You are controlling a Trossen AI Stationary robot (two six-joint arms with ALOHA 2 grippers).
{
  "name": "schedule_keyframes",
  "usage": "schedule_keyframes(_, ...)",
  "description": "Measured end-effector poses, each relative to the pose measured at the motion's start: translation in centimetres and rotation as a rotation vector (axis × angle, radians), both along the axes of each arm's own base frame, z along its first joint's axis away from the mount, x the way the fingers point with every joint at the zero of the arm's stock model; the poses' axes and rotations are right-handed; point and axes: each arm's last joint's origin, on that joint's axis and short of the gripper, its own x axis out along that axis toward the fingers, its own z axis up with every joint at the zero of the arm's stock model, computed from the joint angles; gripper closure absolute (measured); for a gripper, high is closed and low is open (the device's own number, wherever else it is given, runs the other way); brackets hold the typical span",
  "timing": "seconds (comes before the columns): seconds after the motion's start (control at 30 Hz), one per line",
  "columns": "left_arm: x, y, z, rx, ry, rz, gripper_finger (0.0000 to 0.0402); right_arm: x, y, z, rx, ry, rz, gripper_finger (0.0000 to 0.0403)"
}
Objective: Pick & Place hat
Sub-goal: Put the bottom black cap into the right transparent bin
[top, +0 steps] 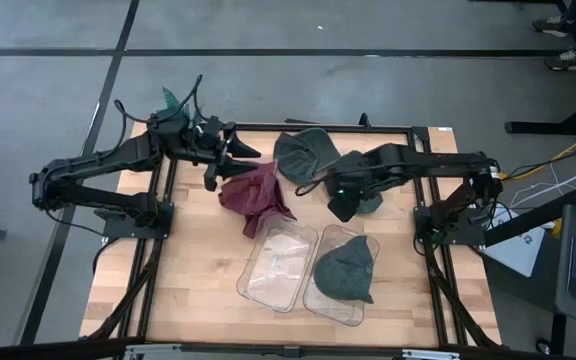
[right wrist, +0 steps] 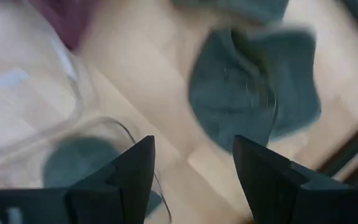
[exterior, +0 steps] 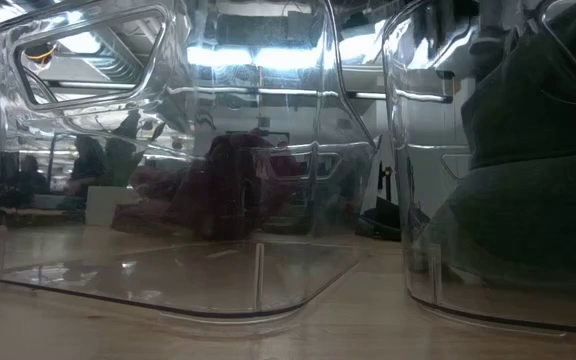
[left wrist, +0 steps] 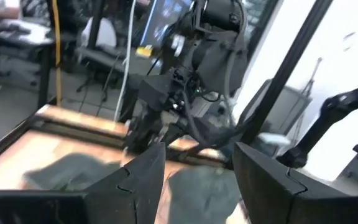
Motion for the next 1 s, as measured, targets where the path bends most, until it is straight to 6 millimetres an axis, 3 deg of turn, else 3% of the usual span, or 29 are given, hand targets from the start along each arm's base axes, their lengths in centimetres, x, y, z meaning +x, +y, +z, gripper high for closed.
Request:
schedule_keyframes(0.13,-0.2,0.5,-0.4,0.023,0.035,0.024,0.0217,-0.2,-1.5,-3.0,0.115,0.094,-0.022,0.0187)
schedule_keyframes(0.47,-0.5,1.7,-0.4,0.087,0.031,0.079,0.0217,-0.3,-6.0,-9.7,0.364,0.072,-0.040,0.0187)
schedule_keyframes(0.73,-1.0,2.5,-0.4,0.082,0.039,0.121,0.0217,-0.5,-7.4,-13.9,0.381,0.009,-0.098,0.0187)
schedule_keyframes(1.0,-1.0,2.5,-0.9,0.079,0.086,0.117,0.0217,-0.9,-8.4,-16.4,0.278,-0.004,-0.082,0.0187)
